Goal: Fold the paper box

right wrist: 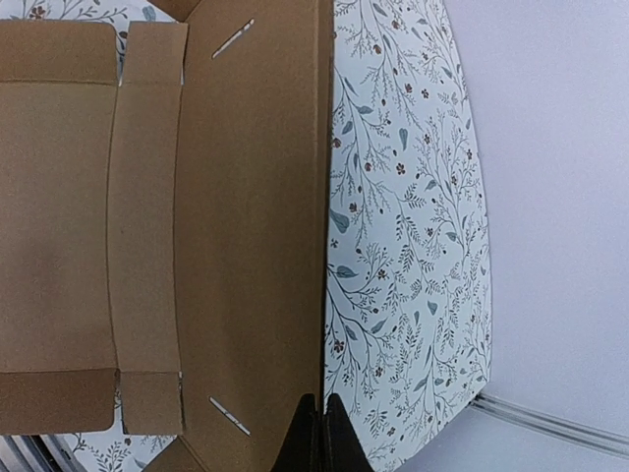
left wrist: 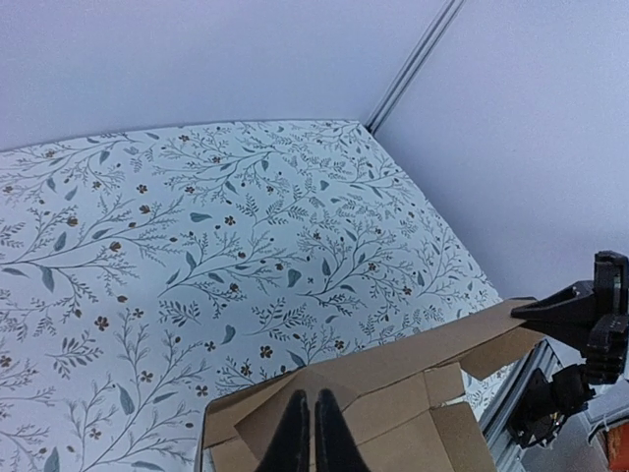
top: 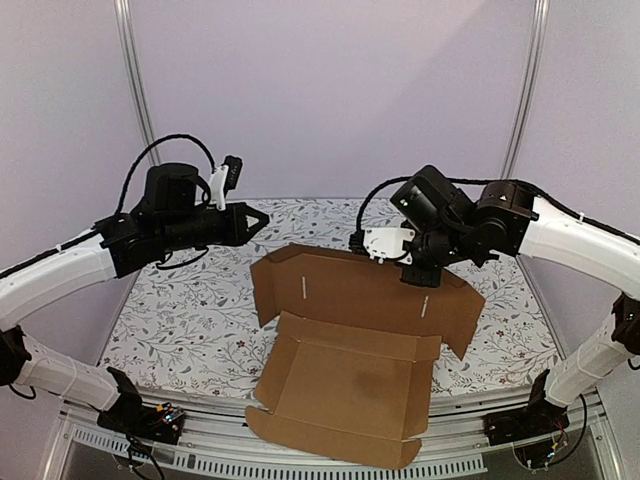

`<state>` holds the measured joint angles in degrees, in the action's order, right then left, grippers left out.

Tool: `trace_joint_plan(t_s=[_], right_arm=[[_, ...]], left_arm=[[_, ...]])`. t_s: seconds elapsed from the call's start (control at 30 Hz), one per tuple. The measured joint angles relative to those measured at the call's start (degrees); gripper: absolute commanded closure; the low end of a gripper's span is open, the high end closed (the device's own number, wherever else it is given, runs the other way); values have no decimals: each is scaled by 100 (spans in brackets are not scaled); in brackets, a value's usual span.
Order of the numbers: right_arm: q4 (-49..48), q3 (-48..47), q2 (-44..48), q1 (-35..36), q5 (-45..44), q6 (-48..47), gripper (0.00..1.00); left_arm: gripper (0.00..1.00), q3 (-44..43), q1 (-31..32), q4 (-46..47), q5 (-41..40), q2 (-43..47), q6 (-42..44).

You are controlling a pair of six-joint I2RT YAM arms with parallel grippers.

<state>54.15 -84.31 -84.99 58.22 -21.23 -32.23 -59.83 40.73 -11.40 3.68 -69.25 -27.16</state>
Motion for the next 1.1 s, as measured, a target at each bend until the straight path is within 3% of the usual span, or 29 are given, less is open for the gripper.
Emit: trace_joint_plan(t_s=[0.3, 0.7, 1.1], right_arm=[[-109, 7, -15, 111, -269, 66, 100], [-297, 39, -15, 114, -459, 160, 100], [-472, 70, -13, 120, -501, 404, 100]], left_arm=[[100, -31, -203, -17, 520, -660, -387], [100, -98, -199, -415, 887, -730, -544], [100, -468, 125, -575, 1154, -1073, -660]])
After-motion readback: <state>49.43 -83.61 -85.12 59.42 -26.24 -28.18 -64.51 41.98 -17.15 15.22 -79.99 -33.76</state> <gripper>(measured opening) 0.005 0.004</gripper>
